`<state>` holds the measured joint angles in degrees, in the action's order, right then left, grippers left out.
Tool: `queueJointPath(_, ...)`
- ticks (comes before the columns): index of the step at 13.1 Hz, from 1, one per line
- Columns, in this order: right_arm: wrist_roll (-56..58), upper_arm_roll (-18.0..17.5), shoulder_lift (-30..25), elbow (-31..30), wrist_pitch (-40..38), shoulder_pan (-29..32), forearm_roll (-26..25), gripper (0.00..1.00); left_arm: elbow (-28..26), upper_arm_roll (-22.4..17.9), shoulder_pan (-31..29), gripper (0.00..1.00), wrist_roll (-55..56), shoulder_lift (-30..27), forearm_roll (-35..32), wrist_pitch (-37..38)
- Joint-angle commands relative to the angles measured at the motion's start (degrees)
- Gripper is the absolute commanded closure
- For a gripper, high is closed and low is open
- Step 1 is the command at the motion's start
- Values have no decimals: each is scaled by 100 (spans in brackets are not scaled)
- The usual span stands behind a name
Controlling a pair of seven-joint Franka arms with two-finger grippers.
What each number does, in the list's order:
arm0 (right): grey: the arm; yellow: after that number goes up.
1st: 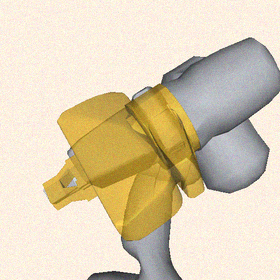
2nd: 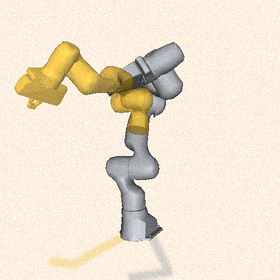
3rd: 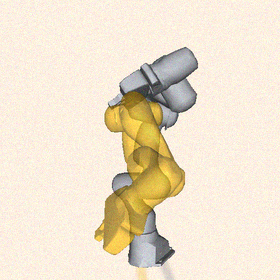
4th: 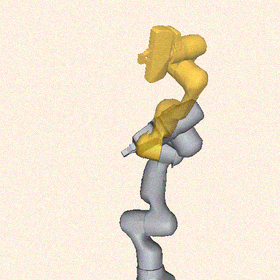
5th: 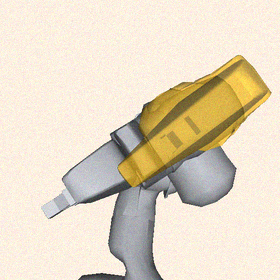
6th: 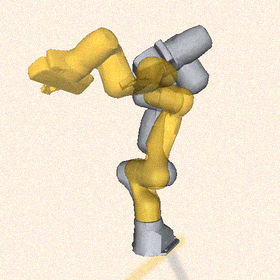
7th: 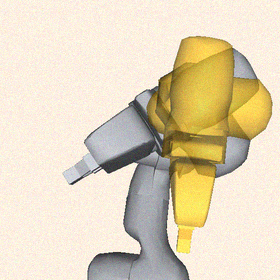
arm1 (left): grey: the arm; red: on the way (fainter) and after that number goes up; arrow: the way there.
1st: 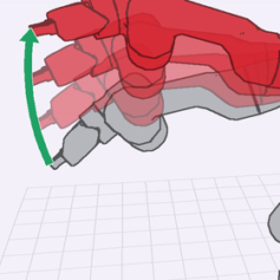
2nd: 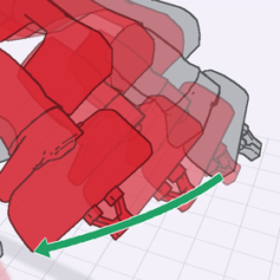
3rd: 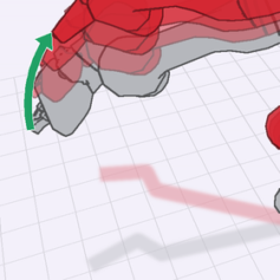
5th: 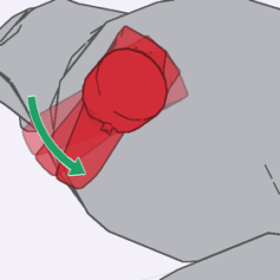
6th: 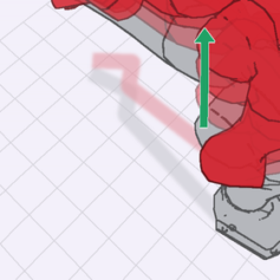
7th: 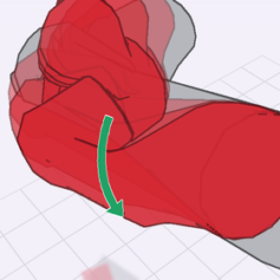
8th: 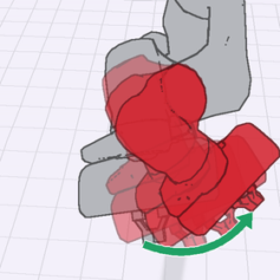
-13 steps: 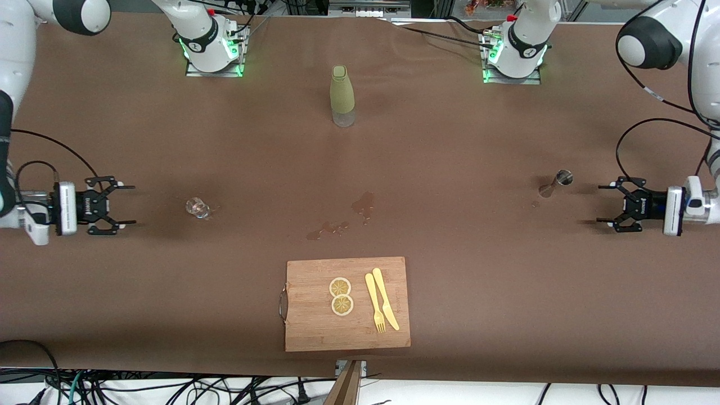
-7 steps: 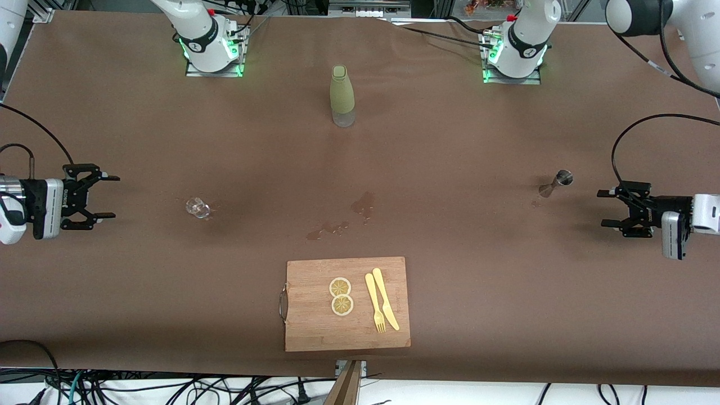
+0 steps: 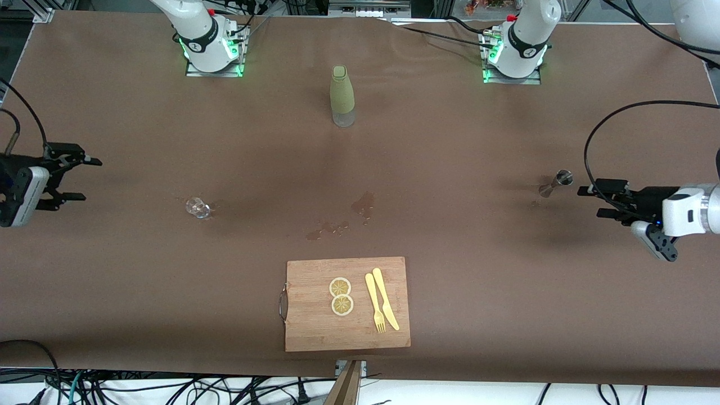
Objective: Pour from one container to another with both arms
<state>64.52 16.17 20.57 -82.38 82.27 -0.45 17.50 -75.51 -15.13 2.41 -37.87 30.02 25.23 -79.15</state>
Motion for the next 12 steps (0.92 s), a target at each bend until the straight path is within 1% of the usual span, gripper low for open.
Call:
queueJointPath(1,-1087,-61,-641,-463,-97,-130,-596,0,-139,396,75,0,535,-584,-920,-153)
queueJointPath(3,-2140,-70,-965,-716,-133,-218,-965,0,-104,441,102,0,526,-708,-1230,-451)
queueJointPath(5,-3265,-385,-1247,-867,-124,-219,-1492,0,-95,415,93,0,596,-848,-1239,-584)
queueJointPath(6,-3932,-508,-1335,-893,-133,-227,-1608,0,-26,388,75,0,614,-918,-1257,-602)
queueJointPath(7,-4530,-666,-1441,-920,-133,-219,-1652,0,167,371,49,0,623,-963,-1274,-593)
queueJointPath(8,-5067,-720,-1581,-998,-133,-219,-1696,0,282,370,40,0,701,-998,-1318,-585)
queueJointPath(10,-5755,-877,-1923,-1305,24,-219,-1714,0,300,493,49,0,1427,-1217,-1808,-567)
queueJointPath(12,-5890,-879,-2257,-1656,227,-201,-1714,0,300,852,49,0,2393,-1384,-2038,-523)
